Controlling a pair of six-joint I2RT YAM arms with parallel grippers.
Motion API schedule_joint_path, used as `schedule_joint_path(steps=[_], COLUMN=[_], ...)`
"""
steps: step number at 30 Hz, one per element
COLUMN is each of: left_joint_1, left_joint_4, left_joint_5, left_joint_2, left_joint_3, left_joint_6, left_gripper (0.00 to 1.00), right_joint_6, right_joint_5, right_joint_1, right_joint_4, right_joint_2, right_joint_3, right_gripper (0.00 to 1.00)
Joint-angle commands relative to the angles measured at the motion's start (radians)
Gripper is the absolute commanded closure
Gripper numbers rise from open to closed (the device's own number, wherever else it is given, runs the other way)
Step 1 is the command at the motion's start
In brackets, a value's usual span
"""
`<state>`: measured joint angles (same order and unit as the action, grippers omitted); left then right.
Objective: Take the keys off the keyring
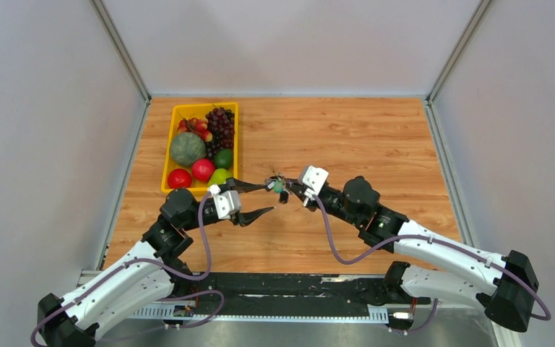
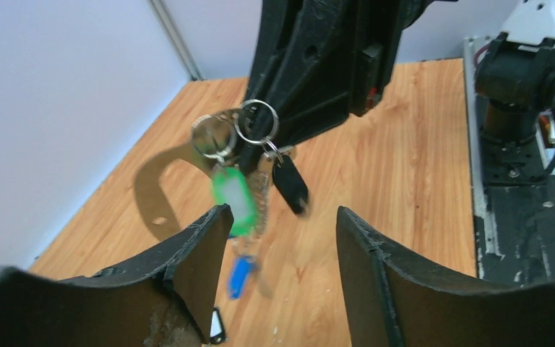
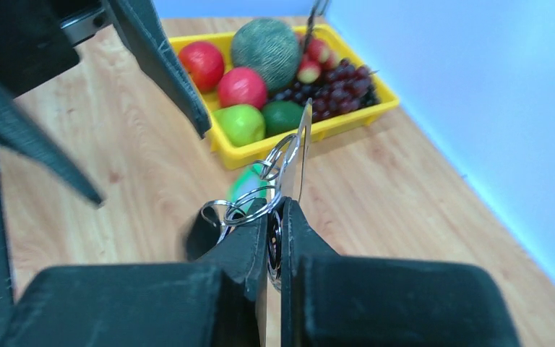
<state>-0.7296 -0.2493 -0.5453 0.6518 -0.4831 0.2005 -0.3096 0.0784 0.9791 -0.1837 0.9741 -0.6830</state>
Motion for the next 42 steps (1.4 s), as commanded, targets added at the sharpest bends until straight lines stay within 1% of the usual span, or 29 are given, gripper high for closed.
schedule_joint_path(steps=[1,3,7,12,15,19,23,27,30,42], left_joint_1=[-0.008,-0.01,-0.01,-0.01,-0.01,-0.01,-0.011,-0.011,-0.01,-0.01], left_joint_4=[-0.086,-0.083,-0.061,-0.041,-0.043,-0.047,-0.066,-0.084,-0.085,-0.096], left_joint_5=[-0.063,-0.057,0.0,0.09,0.102,0.079,0.008,-0.013,-0.018,-0.021], left_joint_2=[-0.012,-0.013,-0.016,-0.03,-0.044,-0.05,-0.053,-0.053,-0.053,-0.039], left_joint_3=[0.016,0.015,0.008,0.0,0.002,0.003,0.004,0.006,0.007,0.01], left_joint_6=[-0.02,-0.016,-0.006,0.009,0.012,0.005,-0.017,-0.037,-0.041,-0.042], left_gripper=[0.31,0.29,0.29,0.31,0.32,0.33,0.37,0.4,0.44,0.43], right_joint_6=[-0.175,-0.239,-0.339,-0.371,-0.37,-0.366,-0.36,-0.35,-0.344,-0.338], right_joint_5=[-0.052,-0.022,0.045,0.121,0.156,0.189,0.212,0.222,0.219,0.221], right_joint_1=[0.0,0.0,0.001,0.0,0.0,0.0,0.0,0.0,0.001,0.042], right_joint_4=[-0.188,-0.243,-0.336,-0.352,-0.352,-0.348,-0.333,-0.322,-0.32,-0.348], right_joint_2=[-0.034,-0.044,-0.067,-0.079,-0.084,-0.086,-0.094,-0.101,-0.098,-0.042], right_joint_3=[-0.012,-0.001,0.028,0.035,0.041,0.049,0.053,0.058,0.059,0.056], right_gripper=[1.0,1.0,1.0,1.0,1.0,1.0,1.0,1.0,1.0,1.0])
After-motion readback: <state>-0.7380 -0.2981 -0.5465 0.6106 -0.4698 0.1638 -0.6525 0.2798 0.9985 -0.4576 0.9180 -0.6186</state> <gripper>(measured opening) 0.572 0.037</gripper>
